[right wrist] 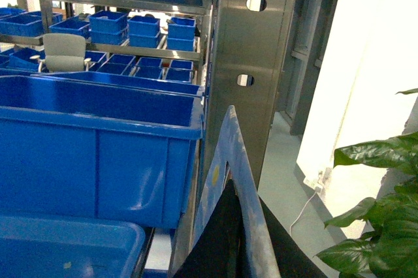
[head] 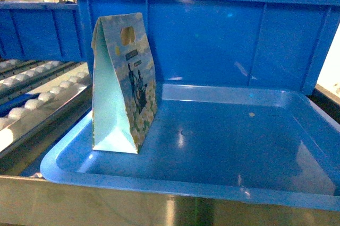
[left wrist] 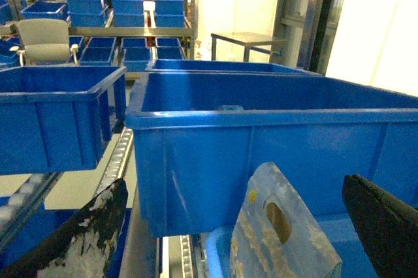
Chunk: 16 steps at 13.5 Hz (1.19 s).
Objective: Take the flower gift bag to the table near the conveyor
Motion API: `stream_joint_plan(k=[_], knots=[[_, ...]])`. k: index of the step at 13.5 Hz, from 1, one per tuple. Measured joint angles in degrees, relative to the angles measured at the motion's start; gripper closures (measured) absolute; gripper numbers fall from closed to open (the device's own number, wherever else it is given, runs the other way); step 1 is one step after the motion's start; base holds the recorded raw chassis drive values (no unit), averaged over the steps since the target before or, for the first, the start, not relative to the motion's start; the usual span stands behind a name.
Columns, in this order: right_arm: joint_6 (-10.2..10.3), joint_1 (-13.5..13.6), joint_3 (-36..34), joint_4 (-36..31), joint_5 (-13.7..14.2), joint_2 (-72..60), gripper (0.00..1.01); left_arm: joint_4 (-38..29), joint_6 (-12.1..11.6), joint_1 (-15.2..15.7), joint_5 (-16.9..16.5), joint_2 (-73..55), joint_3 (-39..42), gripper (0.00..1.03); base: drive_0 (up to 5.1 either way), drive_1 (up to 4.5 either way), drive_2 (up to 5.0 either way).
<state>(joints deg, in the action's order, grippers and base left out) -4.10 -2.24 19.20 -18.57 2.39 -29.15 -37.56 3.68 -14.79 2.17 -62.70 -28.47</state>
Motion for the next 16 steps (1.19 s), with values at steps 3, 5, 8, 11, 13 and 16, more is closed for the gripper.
stream_joint_plan(k=[3,5,8,11,13,16], knots=[[0.0,0.0,0.0,0.02,0.0,0.0,0.99,-0.96,-2.08,-6.27,5.68,-10.67,-3.04,0.05,0.0,0.0,0.0],[0.0,0.0,0.0,0.02,0.0,0.0,0.99,-2.8,-2.64,-9.44,9.62,-15.72,-3.37,0.05,0.0,0.0,0.0],[0.0,0.0,0.0,0.02,0.0,0.0,0.99,-4.33,-3.72,-10.54,10.73,-17.11,-3.89,0.09,0.0,0.0,0.0],[0.0,0.0,0.0,0.02,0.0,0.0,0.99,-3.78,-3.72,-10.29,10.75,-17.49,-4.11,0.62,0.0,0.0,0.0],[0.0,0.0,0.0,0.02,0.0,0.0,0.99,-3.63,-3.72,-10.29,10.78,-17.49,-4.11,0.84,0.0,0.0,0.0],[0.0,0.0,0.0,0.02,0.0,0.0,0.99,-3.1,-3.54,-10.29,10.86,-17.46,-4.11,1.01,0.0,0.0,0.0]])
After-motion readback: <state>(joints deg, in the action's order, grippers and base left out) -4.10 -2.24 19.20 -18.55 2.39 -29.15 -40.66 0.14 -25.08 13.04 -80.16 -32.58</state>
